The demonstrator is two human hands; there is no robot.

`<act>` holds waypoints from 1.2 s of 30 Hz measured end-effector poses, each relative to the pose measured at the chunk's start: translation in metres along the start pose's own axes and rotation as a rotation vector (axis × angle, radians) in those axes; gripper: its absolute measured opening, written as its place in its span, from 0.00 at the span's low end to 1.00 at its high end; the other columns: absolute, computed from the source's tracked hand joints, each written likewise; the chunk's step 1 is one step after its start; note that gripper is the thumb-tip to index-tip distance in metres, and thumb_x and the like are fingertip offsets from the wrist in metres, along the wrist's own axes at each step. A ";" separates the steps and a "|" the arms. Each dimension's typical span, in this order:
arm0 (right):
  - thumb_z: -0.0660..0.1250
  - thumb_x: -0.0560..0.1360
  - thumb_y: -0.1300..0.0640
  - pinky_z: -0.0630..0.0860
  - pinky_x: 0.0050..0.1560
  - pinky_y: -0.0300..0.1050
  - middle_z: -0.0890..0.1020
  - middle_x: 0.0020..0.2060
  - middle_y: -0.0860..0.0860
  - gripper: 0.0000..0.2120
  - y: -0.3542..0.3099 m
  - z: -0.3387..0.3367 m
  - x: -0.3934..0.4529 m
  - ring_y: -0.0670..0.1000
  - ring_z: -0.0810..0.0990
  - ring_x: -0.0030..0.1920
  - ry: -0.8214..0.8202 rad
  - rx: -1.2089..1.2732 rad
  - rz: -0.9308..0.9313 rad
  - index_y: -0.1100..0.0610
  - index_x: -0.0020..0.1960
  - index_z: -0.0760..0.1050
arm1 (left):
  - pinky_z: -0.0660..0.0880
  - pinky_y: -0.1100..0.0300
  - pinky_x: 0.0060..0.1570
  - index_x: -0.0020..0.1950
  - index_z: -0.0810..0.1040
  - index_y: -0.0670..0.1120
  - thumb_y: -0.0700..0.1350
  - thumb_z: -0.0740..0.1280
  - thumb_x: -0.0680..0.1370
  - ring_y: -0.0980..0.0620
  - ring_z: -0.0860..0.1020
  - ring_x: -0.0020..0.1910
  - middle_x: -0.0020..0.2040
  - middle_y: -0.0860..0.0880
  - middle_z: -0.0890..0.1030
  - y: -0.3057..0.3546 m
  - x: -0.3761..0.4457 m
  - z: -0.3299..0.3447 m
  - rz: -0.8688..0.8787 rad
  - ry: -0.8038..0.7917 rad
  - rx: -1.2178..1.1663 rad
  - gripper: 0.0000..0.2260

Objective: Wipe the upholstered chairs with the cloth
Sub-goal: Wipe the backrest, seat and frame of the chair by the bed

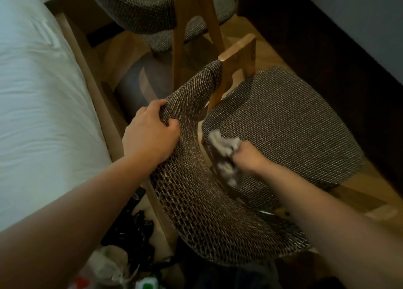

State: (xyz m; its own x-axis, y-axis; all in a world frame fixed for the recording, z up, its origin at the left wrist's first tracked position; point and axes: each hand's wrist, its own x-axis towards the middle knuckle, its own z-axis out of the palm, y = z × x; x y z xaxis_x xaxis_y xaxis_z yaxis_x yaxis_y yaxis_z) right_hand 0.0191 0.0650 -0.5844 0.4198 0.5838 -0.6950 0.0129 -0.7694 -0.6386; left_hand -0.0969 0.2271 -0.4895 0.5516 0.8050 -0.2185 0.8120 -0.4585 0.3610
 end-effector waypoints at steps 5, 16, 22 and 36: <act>0.59 0.76 0.64 0.71 0.65 0.48 0.73 0.67 0.52 0.26 -0.042 0.067 0.004 0.55 0.70 0.68 0.124 0.125 -0.342 0.45 0.70 0.67 | 0.69 0.54 0.57 0.72 0.65 0.59 0.56 0.62 0.76 0.48 0.73 0.61 0.65 0.49 0.74 -0.002 0.002 0.001 -0.025 -0.038 -0.025 0.24; 0.61 0.76 0.68 0.77 0.55 0.53 0.74 0.66 0.54 0.21 0.045 0.017 -0.051 0.57 0.81 0.55 -0.172 0.052 -0.134 0.57 0.68 0.71 | 0.73 0.54 0.54 0.71 0.66 0.59 0.56 0.63 0.75 0.49 0.76 0.55 0.60 0.50 0.76 -0.004 0.003 0.000 -0.032 -0.040 -0.086 0.24; 0.56 0.81 0.61 0.74 0.56 0.34 0.67 0.65 0.39 0.28 -0.060 0.038 -0.025 0.37 0.77 0.52 0.071 0.154 -0.364 0.43 0.76 0.53 | 0.74 0.49 0.60 0.69 0.68 0.61 0.56 0.64 0.73 0.49 0.76 0.57 0.61 0.51 0.76 -0.009 0.003 -0.001 -0.053 -0.057 -0.167 0.24; 0.59 0.71 0.73 0.81 0.48 0.45 0.85 0.44 0.54 0.20 0.053 -0.018 -0.112 0.46 0.84 0.45 -0.163 -0.099 -0.038 0.58 0.56 0.81 | 0.73 0.49 0.61 0.74 0.59 0.49 0.53 0.68 0.74 0.47 0.74 0.62 0.66 0.48 0.73 -0.004 -0.011 -0.009 -0.138 -0.001 -0.273 0.32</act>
State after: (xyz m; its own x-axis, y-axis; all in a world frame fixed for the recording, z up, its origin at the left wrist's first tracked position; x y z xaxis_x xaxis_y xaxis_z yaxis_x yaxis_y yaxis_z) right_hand -0.0110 -0.0458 -0.5341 0.2651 0.6409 -0.7204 0.1182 -0.7631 -0.6354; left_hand -0.1078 0.2235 -0.4806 0.4405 0.8519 -0.2833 0.7981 -0.2271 0.5580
